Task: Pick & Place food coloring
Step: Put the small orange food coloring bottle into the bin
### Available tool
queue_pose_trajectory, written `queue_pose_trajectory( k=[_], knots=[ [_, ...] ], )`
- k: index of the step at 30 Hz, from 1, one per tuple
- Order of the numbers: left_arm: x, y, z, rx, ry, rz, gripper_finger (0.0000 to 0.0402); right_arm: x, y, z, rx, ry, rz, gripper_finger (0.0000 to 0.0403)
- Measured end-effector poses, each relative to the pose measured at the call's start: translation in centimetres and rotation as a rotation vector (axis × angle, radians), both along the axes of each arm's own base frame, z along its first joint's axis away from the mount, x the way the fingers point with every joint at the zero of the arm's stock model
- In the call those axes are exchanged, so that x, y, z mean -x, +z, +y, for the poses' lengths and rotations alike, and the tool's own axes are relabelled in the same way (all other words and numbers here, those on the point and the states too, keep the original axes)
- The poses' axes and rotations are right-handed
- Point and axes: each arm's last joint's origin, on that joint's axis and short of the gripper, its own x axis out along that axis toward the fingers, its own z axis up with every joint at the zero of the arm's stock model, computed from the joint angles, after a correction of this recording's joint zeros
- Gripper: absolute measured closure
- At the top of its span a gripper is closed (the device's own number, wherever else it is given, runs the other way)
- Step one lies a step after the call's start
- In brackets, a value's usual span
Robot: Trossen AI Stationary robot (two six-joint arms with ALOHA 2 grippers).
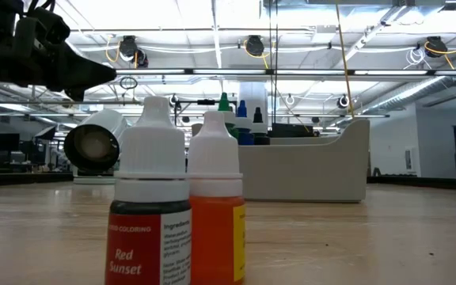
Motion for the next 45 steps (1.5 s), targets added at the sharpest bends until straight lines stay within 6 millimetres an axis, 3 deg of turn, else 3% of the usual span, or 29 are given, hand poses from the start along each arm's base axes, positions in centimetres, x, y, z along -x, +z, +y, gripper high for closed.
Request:
queue_pose_trajectory(
  k=[11,22,27,38,45],
  knots=[
    [0.0,0.4,0.0,0.006,0.002,-0.043,0.0364,3.4,0.3,3.0,0.120,-0.073,-0.154,0.0394],
    [0.0,0.4,0.0,-0.020,0.004,-0.039,0.0364,1.6,-0.8,0.8,0.095,-0.197,-0.129,0.0253],
    [0.0,0.4,0.0,-0.027,0.004,-0.037,0.0364,1.9,-2.3,0.1,0.081,-0.240,-0.061,0.0217],
    [0.0,0.4,0.0,-0.005,0.003,-0.040,0.0364,4.1,-2.8,1.9,-0.048,-0.266,-0.005,0.0214],
    [0.0,0.4,0.0,0.005,0.002,-0.041,0.0364,4.1,-6.0,2.7,-0.027,-0.294,0.043,0.0215]
  ],
)
